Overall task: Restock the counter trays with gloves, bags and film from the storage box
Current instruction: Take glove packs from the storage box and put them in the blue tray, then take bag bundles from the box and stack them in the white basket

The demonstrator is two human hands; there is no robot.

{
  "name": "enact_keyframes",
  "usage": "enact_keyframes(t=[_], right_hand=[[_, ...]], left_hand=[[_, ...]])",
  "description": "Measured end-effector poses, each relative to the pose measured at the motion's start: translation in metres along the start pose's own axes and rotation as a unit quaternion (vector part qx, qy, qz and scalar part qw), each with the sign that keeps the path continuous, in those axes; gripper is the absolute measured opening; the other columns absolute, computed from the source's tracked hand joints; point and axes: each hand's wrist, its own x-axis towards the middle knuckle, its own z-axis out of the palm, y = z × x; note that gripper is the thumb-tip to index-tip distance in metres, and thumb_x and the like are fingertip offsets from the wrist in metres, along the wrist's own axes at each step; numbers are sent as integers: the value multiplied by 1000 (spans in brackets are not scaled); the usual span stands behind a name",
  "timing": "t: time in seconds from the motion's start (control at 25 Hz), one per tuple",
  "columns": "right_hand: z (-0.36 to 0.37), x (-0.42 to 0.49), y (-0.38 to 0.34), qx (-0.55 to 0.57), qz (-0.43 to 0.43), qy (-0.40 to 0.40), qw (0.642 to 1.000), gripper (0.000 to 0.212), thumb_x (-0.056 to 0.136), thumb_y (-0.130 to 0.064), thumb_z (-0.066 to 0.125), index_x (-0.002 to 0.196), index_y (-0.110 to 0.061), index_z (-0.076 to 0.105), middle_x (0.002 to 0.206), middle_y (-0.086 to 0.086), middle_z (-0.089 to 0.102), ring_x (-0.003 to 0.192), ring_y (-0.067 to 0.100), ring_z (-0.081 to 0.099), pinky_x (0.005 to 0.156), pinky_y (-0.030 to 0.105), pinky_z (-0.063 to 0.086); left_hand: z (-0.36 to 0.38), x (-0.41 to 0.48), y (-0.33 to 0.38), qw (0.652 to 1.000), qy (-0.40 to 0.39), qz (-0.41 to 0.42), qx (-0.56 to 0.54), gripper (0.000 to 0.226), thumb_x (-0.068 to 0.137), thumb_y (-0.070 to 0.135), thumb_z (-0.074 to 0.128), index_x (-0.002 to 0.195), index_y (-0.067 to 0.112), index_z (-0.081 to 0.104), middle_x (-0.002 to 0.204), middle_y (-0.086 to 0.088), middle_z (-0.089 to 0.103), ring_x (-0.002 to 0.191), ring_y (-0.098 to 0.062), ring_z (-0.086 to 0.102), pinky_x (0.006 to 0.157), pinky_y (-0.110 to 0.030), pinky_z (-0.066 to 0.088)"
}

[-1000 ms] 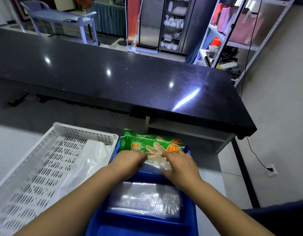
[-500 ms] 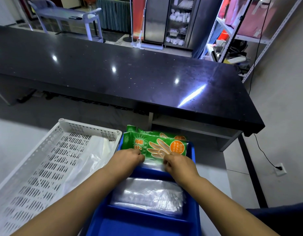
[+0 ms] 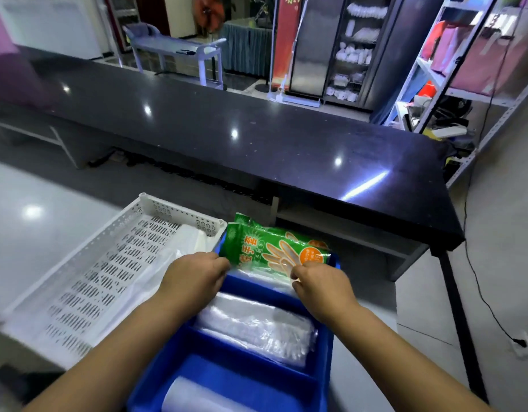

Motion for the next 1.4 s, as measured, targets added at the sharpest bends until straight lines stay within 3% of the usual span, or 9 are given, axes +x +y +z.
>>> enact_keyframes(t=[0.16, 0.36, 0.64, 0.84, 1.04, 1.2, 1.4], right_hand=[[7, 0, -35, -18, -111, 3, 994, 22, 88, -29, 44, 96, -19, 62, 95, 3, 67, 89, 29, 61, 58, 31, 37], [13, -12, -97, -3, -188, -29, 982, 22, 88, -30, 44, 97, -18, 60, 97, 6, 65, 93, 32, 59, 62, 33, 38], [7, -37, -204, -8, -283, -20, 959, 19, 86, -29, 44, 92, -16, 57, 93, 5, 66, 91, 32, 60, 62, 34, 44], [24, -78, -321, -9, -342, -30, 939, 23, 87, -31, 42, 90, -16, 59, 89, 6, 67, 85, 32, 62, 61, 33, 46], [59, -126, -433, -39, -374, -58, 925, 22, 87, -32, 43, 82, -17, 59, 80, 4, 65, 76, 29, 62, 55, 30, 39], [82, -149, -489, -20, -397, -103, 912, 22, 88, -31, 46, 75, -18, 58, 78, 4, 66, 72, 25, 62, 52, 25, 29], [110, -139, -531, -41, -411, -136, 900, 25, 91, -32, 43, 83, -17, 60, 85, 3, 67, 77, 24, 61, 62, 34, 44]], left_hand=[[-10, -61, -12, 988, -31, -153, -10, 19, 88, 34, 49, 98, 29, 64, 96, 5, 67, 93, -22, 61, 65, -30, 42], [-28, -137, -28, 965, -57, -254, 4, 23, 90, 39, 44, 107, 34, 59, 108, 11, 65, 104, -16, 58, 74, -30, 44], [-68, -252, -50, 947, -6, -322, -14, 22, 88, 36, 50, 104, 27, 63, 107, 4, 67, 103, -19, 59, 80, -32, 49], [-94, -378, -84, 928, 2, -373, 0, 22, 89, 37, 48, 99, 25, 63, 103, 1, 67, 98, -22, 59, 73, -34, 45], [-108, -514, -129, 893, -28, -450, 17, 25, 87, 37, 48, 105, 28, 63, 107, 4, 67, 101, -20, 60, 76, -32, 48], [-108, -597, -144, 854, -40, -519, 15, 22, 88, 37, 48, 100, 28, 64, 101, 5, 68, 90, -17, 62, 71, -30, 52], [-103, -644, -167, 817, -39, -576, 1, 19, 88, 37, 50, 97, 31, 65, 95, 7, 70, 78, -13, 63, 58, -22, 40]])
